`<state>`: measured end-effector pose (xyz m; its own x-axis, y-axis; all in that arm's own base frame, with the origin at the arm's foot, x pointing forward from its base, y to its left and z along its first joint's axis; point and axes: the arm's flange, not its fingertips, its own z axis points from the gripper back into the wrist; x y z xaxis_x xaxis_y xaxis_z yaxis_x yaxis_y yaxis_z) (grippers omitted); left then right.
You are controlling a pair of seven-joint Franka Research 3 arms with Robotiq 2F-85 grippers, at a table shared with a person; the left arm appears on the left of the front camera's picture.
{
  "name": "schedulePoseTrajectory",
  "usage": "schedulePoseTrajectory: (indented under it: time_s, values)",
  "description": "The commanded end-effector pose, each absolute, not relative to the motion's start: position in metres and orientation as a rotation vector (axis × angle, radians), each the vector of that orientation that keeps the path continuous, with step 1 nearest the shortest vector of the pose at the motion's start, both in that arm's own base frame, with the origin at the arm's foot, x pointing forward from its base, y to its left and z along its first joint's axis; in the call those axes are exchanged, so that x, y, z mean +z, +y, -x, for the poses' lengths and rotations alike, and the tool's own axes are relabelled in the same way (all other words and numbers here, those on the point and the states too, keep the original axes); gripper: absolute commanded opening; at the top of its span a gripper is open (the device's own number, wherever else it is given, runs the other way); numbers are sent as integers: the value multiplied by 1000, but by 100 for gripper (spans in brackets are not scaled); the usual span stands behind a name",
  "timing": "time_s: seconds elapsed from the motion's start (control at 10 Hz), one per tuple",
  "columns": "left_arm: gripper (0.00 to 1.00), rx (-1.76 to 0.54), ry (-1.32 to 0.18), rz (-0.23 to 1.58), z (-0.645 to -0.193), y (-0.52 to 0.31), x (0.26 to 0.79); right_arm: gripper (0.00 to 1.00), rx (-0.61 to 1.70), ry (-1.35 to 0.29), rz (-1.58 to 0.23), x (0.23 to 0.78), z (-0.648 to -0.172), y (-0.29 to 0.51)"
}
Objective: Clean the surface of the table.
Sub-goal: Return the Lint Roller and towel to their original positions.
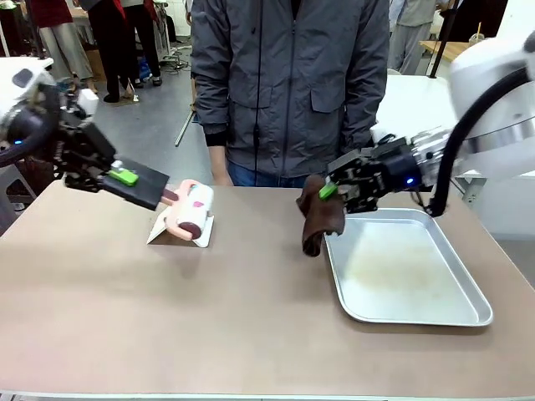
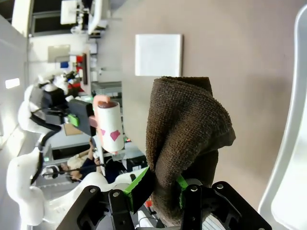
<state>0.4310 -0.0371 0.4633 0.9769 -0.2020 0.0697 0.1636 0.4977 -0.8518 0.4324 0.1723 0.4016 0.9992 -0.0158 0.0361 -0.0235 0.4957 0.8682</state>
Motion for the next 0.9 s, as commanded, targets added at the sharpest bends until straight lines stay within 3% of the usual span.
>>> schedulePoseTrajectory:
  time_s: [0.0, 0.5, 0.6, 0.8]
  values:
    - [22, -200, 30, 949, -450, -54, 468, 17, 14, -4, -1002, 376, -447, 201]
    - [22, -80, -32, 808, -496, -93, 435, 17, 73, 64, -952, 357, -450, 219]
    - [22, -106, 43, 827, -497, -89, 434, 17, 5, 108, -1028, 362, -468, 199]
    - [22, -116, -32, 829, -489, -88, 430, 17, 75, 63, -963, 351, -441, 222]
